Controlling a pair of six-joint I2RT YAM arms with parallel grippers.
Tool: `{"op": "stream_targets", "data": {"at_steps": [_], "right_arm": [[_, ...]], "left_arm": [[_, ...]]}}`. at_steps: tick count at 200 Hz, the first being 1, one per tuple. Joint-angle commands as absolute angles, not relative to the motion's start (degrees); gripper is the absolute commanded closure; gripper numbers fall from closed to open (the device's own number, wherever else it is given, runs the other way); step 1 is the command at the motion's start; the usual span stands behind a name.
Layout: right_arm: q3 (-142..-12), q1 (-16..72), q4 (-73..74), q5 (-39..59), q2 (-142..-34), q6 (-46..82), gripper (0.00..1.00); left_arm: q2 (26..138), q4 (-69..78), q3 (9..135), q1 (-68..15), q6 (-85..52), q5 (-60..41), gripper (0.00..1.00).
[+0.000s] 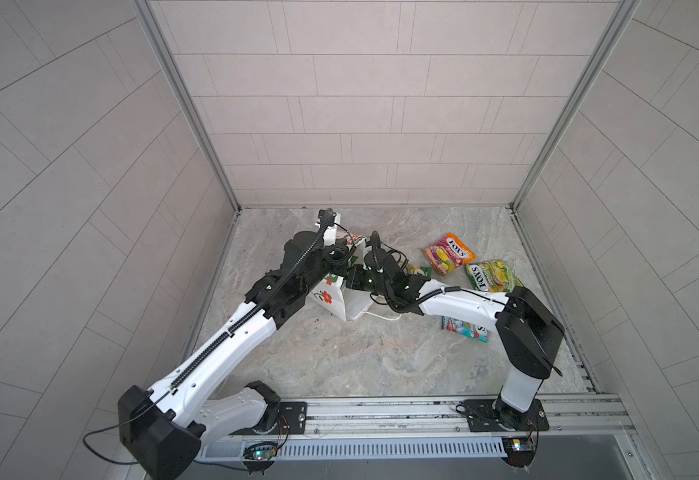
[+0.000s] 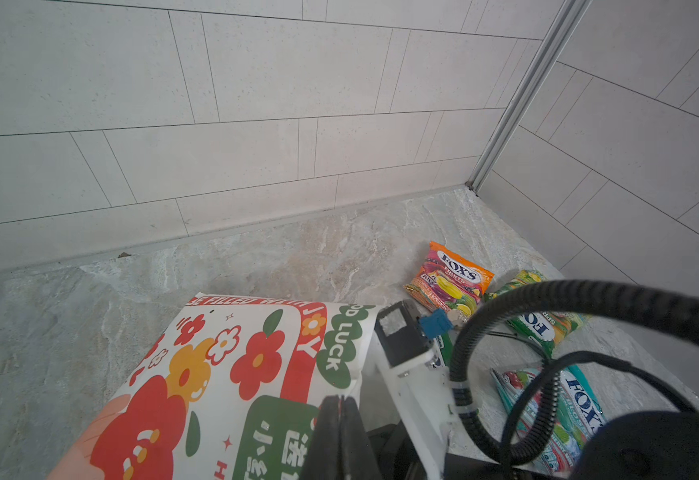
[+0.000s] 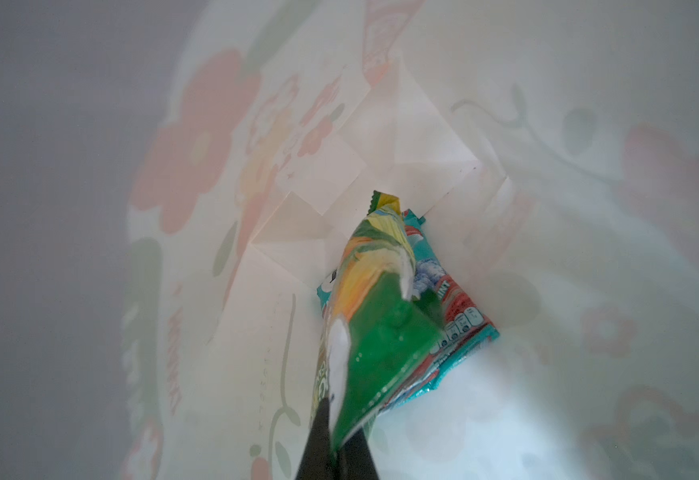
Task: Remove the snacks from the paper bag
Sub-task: 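Grasp the green Spring Tea packet and lift it out of the bag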
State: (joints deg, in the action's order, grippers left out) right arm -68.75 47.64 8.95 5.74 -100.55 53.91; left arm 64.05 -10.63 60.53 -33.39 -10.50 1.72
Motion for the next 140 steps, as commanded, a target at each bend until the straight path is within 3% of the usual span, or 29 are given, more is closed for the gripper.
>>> {"op": "stream_targets", "data": {"at_steps": [1, 140], "right_arm": [[-68.0, 46.8, 7.2, 6.7, -96.1, 50.5, 1.0], [-64.2, 46.6, -8.6, 11.5, -71.5, 36.4, 1.0]], "left_arm": [[62.8, -10.9, 61.1, -33.2, -9.9, 2.7, 1.0], [62.7, -11.2, 61.1, -33.2, -10.7, 4.3, 1.0]]}}
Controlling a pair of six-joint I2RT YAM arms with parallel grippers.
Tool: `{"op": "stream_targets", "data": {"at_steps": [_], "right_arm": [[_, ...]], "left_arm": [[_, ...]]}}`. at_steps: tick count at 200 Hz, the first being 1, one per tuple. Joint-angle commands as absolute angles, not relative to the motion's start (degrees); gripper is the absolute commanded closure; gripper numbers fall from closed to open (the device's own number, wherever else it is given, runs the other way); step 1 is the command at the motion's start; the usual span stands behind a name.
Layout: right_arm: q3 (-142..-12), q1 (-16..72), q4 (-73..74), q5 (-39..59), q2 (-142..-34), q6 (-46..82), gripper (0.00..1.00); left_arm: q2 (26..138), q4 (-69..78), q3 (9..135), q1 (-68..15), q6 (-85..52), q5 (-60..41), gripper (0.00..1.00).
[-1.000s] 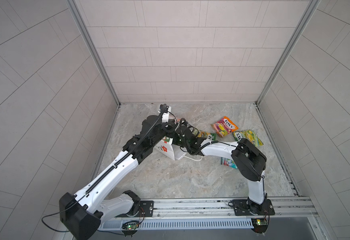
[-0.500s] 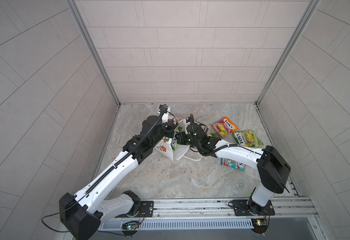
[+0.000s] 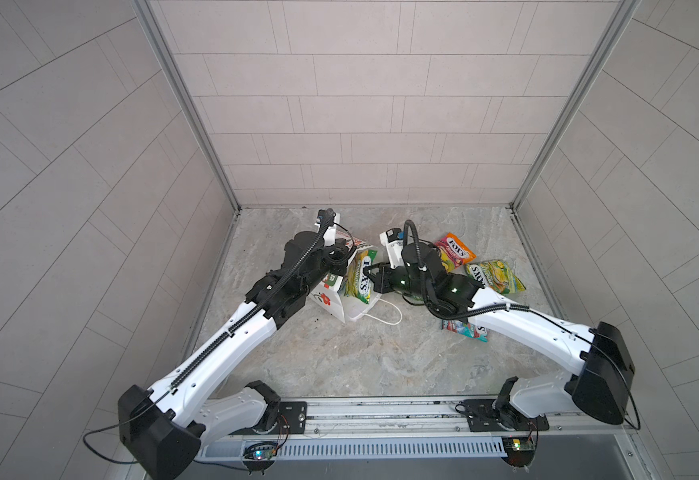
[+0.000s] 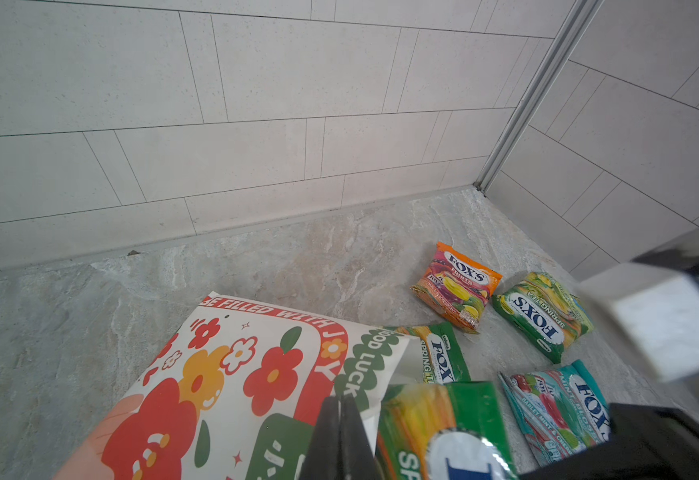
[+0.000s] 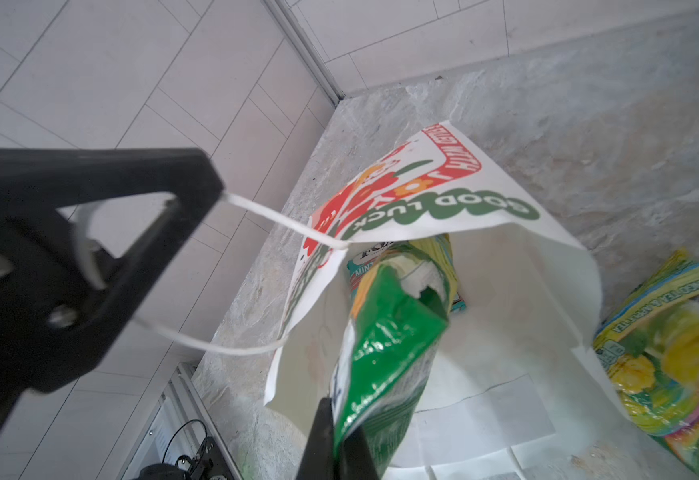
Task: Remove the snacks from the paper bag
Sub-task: 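Grasp the green Spring Tea packet and lift it out of the bag, then carry the green packet beside the other packets and lower it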
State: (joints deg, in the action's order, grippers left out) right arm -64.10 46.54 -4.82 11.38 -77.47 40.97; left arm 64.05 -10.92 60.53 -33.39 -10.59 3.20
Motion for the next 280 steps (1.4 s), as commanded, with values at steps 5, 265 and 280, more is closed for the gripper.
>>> {"op": "stream_targets", "data": {"at_steps": [5, 265, 280], "right_arm": [[-64.0, 46.5, -9.6, 11.4, -70.3, 35.9, 1.0], [-38.9, 30.6, -10.1, 32.5, -56.5, 39.9, 1.0], [-37.8, 30.7, -5.8, 33.8, -58.6, 41.7, 1.0]], "left_arm": [[62.7, -11.2, 61.1, -33.2, -10.7, 4.3, 1.0], [60.6, -10.5, 60.5, -33.2, -10.7, 4.1, 1.0], [60.6, -10.5, 60.5, -33.1, -10.7, 4.1, 1.0]]}}
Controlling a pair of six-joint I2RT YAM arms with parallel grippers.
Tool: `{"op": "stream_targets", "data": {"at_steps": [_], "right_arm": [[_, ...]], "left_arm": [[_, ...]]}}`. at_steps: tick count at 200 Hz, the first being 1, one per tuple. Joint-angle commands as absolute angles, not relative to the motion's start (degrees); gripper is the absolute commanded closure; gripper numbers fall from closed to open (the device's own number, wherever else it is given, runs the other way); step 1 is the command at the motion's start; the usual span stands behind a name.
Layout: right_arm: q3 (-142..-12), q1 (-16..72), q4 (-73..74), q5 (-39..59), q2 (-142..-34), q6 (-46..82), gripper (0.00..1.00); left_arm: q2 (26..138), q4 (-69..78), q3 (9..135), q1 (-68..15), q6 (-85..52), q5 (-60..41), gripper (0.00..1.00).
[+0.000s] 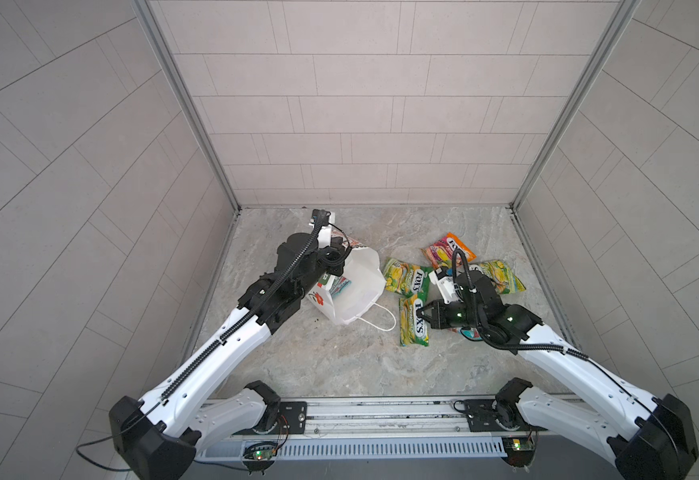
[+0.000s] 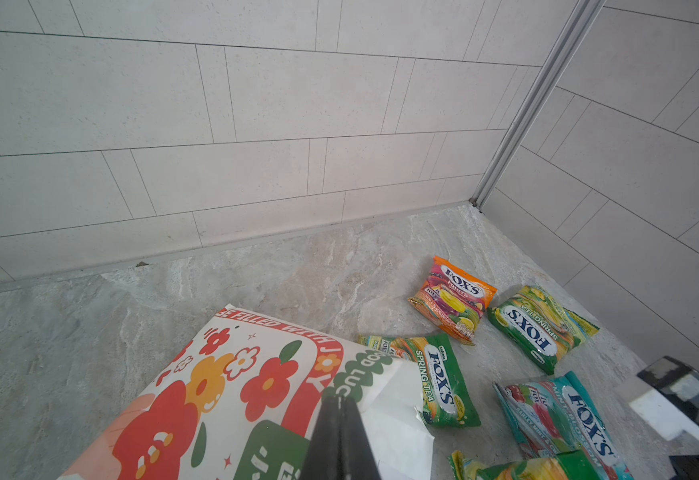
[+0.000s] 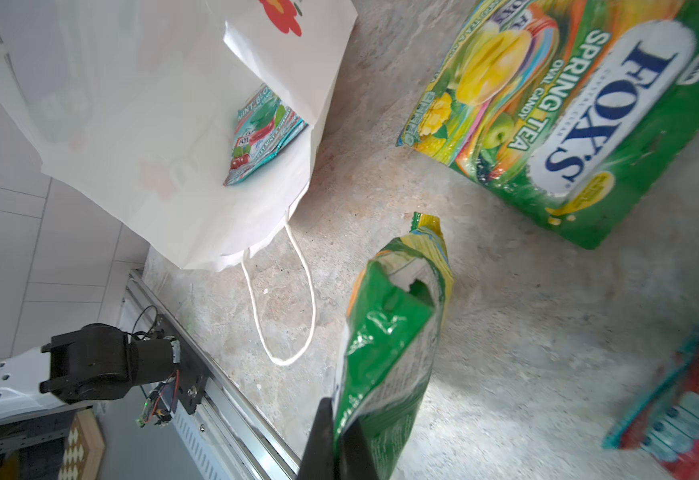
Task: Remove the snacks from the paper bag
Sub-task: 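Carry the green packet beside the other packets and lower it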
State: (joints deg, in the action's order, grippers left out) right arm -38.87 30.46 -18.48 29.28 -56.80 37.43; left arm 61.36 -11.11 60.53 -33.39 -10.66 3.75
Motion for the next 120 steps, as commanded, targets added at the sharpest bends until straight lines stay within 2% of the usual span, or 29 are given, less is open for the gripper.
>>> {"op": "stream_targets", "data": {"at_steps": [1, 55, 120], "right_arm": [[-37.7, 30.7, -5.6, 33.9, -58.8, 41.8, 1.0], [-35.8, 30.8, -0.1, 36.3, -65.4, 44.0, 1.0], [-35.8, 30.3, -8.9, 30.6, -67.5, 35.1, 1.0]], "left_arm": [[60.6, -10.5, 60.5, -33.1, -10.7, 4.1, 1.0], [60.6, -10.5, 60.5, -33.1, -10.7, 4.1, 1.0], [60.5, -10.5, 60.5, -33.2, -10.7, 4.1, 1.0]]}}
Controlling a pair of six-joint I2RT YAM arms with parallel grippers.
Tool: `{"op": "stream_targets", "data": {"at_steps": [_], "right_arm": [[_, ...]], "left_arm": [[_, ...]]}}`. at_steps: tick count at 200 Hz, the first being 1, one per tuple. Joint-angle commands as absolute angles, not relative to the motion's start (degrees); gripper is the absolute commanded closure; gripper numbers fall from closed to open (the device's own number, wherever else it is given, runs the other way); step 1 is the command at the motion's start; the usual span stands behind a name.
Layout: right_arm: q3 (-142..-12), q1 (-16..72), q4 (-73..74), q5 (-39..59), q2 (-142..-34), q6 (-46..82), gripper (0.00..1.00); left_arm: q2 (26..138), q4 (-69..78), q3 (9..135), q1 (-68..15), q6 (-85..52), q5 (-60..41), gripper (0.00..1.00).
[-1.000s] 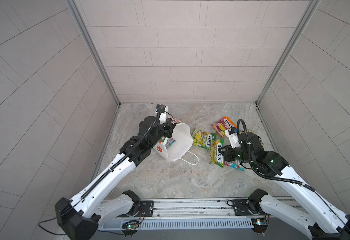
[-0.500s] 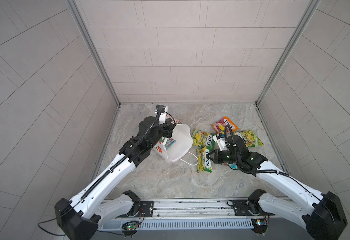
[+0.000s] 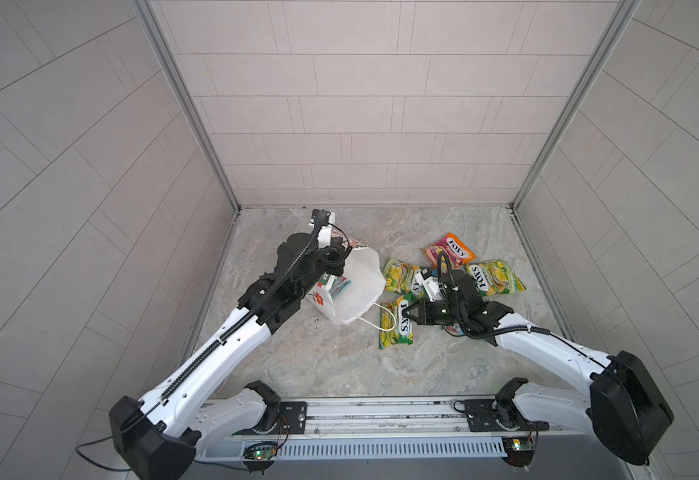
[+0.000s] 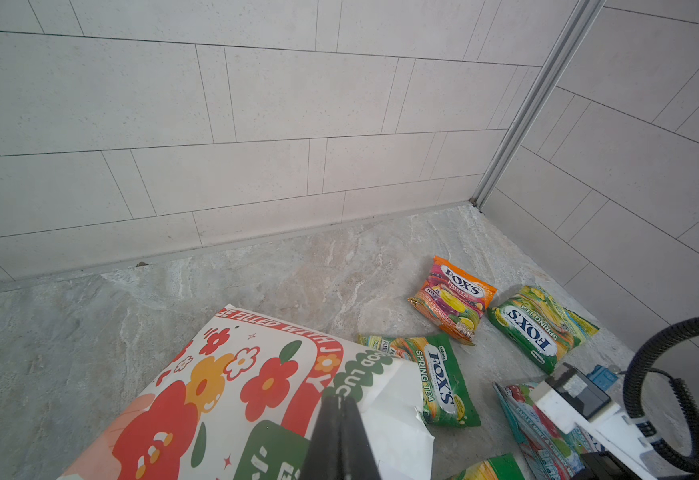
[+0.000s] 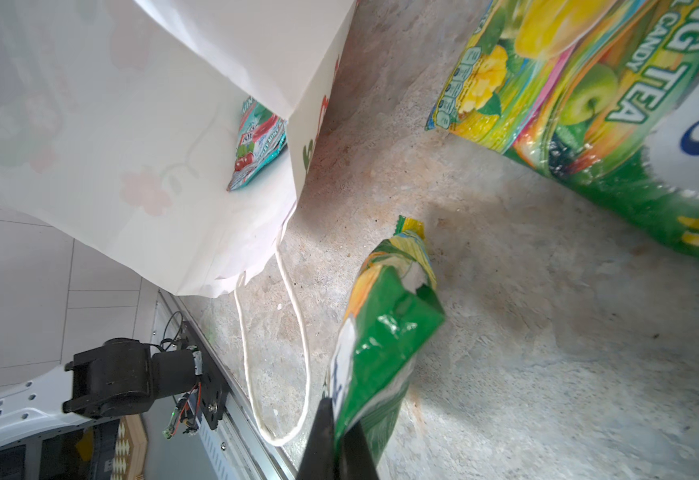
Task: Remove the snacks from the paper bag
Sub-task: 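Carry the green packet beside the other packets and lower it, then open the right gripper and move it back over the bag opening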
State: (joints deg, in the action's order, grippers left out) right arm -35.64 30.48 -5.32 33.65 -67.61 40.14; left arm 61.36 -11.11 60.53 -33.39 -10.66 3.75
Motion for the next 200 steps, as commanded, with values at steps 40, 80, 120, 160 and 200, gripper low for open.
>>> {"op": "stream_targets", "data": {"at_steps": [40, 80, 120, 160, 200], "right_arm": [[-37.6, 29.9, -17.7, 25.8, -68.6, 28.5, 1.0], [-40.3, 29.8, -23.6, 20.8, -71.3, 26.6, 1.0], [-42.7, 29.8, -26.9, 18.1, -73.9, 24.2, 0.94], [-45.6, 29.8, -31.4, 15.4, -76.4, 22.9, 0.81], [-45.7, 29.8, -33.1, 10.0, -73.7, 23.8, 0.64]], "left_arm": [[60.5, -10.5, 60.5, -33.2, -10.8, 4.1, 1.0], [60.4, -10.6, 60.5, -33.2, -10.7, 4.1, 1.0], [60.5, -10.7, 60.5, -33.2, -10.7, 4.2, 1.0], [60.4, -10.7, 60.5, -33.1, -10.7, 4.3, 1.0], [60.5, -10.6, 60.5, -33.1, -10.7, 4.1, 1.0]]}}
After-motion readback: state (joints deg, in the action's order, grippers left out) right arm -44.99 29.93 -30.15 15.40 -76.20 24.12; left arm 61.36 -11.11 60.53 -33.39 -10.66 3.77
